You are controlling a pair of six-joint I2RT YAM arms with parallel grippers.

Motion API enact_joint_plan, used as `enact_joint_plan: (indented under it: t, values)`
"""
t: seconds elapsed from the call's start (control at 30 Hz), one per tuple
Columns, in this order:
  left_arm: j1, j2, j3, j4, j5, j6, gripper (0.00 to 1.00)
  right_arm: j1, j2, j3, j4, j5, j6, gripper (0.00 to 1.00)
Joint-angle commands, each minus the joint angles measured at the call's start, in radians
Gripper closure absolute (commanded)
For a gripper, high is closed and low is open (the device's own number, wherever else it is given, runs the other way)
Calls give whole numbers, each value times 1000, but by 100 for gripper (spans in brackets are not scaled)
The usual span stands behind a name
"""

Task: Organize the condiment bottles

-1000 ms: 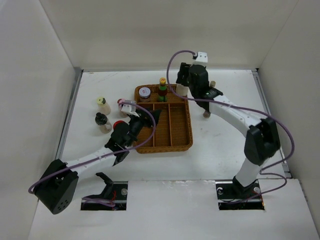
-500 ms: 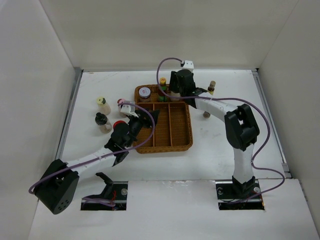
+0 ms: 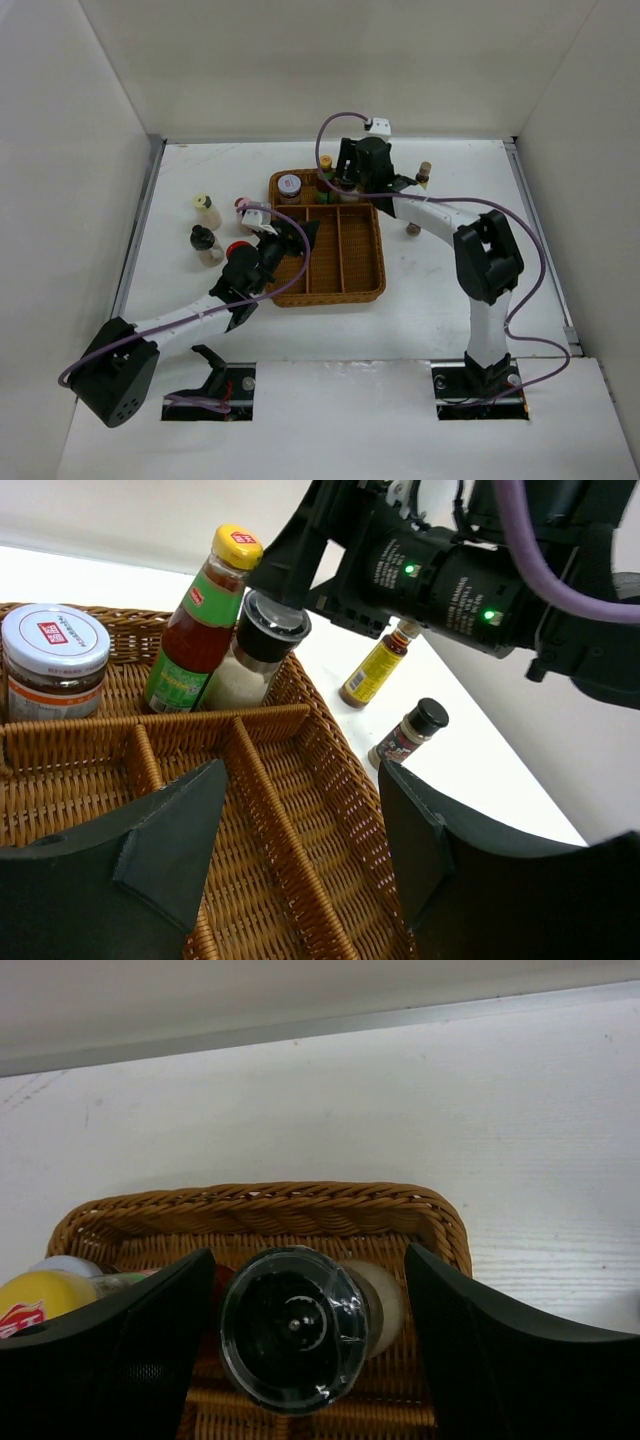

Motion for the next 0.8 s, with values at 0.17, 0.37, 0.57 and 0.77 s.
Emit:
enact_joint_plan:
  t: [0.17,0.37,0.57,0.77]
  values:
    - [6,13,0,48,7,-10,39,-44,-224,-74,79,-11,4,25]
    - [6,-23,-9,43,-3,-10,38,-134,-327,-234,90,30,-2,69]
    - [-3,5,-2,50,3,-15,38,-220,-390,-364,102,142,-52,42]
    - [0,-1,-5,53,3,-19,38,-260,-312,-335,79,124,-95,30]
